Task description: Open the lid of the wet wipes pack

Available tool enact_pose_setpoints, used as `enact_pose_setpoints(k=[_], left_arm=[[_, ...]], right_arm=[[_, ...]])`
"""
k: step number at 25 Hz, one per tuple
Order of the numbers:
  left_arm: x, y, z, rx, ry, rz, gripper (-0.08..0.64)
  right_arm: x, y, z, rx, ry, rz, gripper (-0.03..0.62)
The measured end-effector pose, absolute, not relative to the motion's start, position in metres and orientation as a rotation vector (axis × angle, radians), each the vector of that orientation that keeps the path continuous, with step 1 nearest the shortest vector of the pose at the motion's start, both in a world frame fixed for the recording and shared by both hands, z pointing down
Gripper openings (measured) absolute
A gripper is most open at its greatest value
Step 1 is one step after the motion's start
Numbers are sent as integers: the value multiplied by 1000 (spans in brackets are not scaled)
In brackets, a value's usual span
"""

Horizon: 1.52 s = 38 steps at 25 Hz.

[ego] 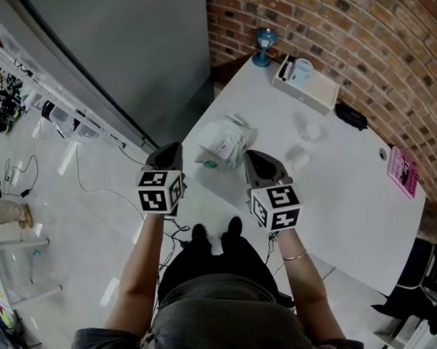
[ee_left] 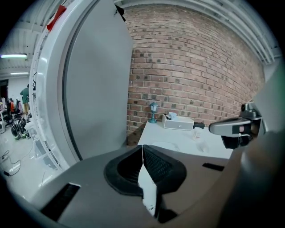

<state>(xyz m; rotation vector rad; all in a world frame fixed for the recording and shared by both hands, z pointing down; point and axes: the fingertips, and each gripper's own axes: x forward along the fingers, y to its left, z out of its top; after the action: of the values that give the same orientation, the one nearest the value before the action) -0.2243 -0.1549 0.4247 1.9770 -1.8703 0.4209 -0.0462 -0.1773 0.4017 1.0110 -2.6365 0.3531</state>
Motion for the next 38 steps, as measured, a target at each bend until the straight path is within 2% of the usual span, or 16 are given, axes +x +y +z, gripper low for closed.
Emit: enact_pose_setpoints(k=[18,38], left_arm=[[-220,-153,420,2043,-1829,291,25],[-215,-172,431,2095,-1752,282,25]], right_arm=[[-32,-180,399,1104,-2589,325,3],[-30,-197,407,1153,-2556,318,3]])
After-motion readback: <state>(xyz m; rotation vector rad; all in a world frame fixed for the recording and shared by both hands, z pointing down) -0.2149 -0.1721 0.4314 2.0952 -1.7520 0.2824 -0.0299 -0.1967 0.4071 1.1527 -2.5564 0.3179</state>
